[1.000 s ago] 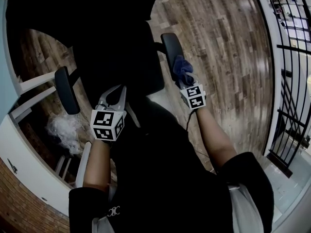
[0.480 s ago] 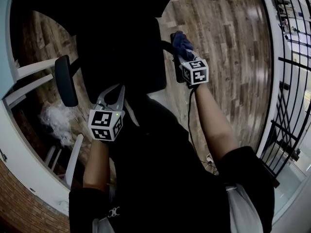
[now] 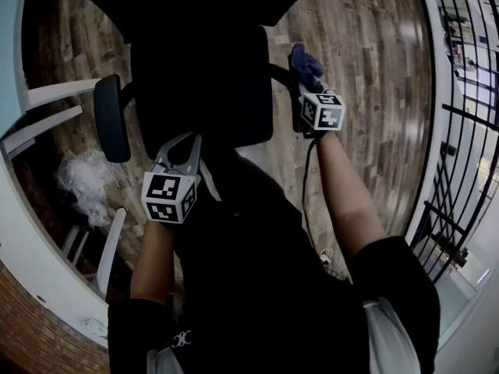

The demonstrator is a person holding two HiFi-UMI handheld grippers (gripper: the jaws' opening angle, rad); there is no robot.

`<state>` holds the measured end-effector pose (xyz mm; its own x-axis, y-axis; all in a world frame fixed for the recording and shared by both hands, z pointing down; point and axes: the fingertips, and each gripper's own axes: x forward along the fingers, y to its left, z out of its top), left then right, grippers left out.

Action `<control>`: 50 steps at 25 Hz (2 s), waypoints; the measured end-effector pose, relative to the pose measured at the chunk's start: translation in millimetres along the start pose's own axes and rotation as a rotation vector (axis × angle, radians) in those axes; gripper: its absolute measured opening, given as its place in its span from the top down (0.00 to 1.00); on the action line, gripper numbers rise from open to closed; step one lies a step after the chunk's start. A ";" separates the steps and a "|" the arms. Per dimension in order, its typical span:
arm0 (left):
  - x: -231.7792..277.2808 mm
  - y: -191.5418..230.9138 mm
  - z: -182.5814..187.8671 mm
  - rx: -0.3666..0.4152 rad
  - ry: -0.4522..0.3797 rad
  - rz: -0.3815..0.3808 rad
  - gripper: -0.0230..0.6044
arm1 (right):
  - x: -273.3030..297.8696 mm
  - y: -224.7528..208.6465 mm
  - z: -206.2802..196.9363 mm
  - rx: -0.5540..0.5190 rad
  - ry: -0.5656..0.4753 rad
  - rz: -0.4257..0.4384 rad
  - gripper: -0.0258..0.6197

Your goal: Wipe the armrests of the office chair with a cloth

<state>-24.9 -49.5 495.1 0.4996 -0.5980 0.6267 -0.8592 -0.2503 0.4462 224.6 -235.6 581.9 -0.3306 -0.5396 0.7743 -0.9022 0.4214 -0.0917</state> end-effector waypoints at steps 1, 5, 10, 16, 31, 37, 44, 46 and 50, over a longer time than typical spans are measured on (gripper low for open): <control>-1.8 3.4 -0.5 0.004 0.002 -0.006 0.95 | -4.4 -0.6 -4.1 0.014 -0.008 -0.018 0.89; -6.5 13.2 -2.8 0.025 0.014 -0.044 0.95 | -30.3 1.2 -39.7 0.058 -0.030 -0.105 0.89; -11.5 14.5 0.5 0.084 0.033 -0.128 0.95 | -70.8 18.2 -104.6 0.069 0.043 -0.185 0.89; -19.2 18.1 -10.0 0.157 0.102 -0.221 0.95 | -91.3 62.6 -164.0 0.209 0.135 -0.232 0.89; -12.7 66.2 -6.5 0.238 0.164 -0.284 0.95 | 6.1 67.2 -96.3 0.804 -0.397 -0.525 0.89; -7.5 65.5 -10.4 0.253 0.181 -0.313 0.95 | 7.8 23.5 -83.2 0.964 -0.646 -0.628 0.89; 0.4 75.2 -26.5 0.249 0.238 -0.299 0.95 | 17.2 6.9 -80.7 0.979 -0.727 -0.662 0.89; 4.0 77.4 -26.9 0.253 0.242 -0.292 0.95 | 24.0 -0.3 -78.0 0.985 -0.737 -0.650 0.89; 6.0 76.2 -26.5 0.239 0.246 -0.277 0.95 | 37.4 -5.8 -72.1 0.979 -0.720 -0.625 0.89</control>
<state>-84.4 -51.9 549.8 0.7010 -0.2920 0.6506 -0.6761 -0.5622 0.4762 237.5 -205.6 656.5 0.4031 -0.8313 0.3827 -0.6788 -0.5520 -0.4843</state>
